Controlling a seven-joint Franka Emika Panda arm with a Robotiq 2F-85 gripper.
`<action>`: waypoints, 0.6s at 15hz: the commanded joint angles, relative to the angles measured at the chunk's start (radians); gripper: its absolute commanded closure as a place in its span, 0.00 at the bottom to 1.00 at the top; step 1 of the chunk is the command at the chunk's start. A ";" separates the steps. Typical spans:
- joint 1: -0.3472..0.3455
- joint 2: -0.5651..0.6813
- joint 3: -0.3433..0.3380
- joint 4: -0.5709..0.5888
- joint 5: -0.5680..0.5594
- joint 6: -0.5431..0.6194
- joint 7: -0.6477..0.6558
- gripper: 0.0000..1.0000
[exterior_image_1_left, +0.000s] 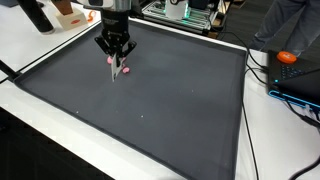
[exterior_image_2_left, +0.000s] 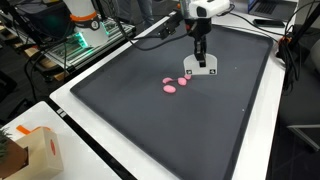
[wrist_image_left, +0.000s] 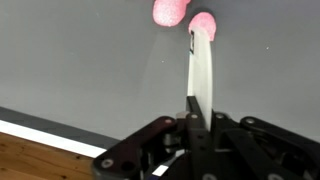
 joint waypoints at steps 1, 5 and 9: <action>0.072 -0.082 -0.093 -0.056 -0.112 -0.019 0.139 0.99; 0.097 -0.138 -0.109 -0.071 -0.166 -0.078 0.224 0.99; 0.115 -0.191 -0.092 -0.073 -0.183 -0.187 0.306 0.99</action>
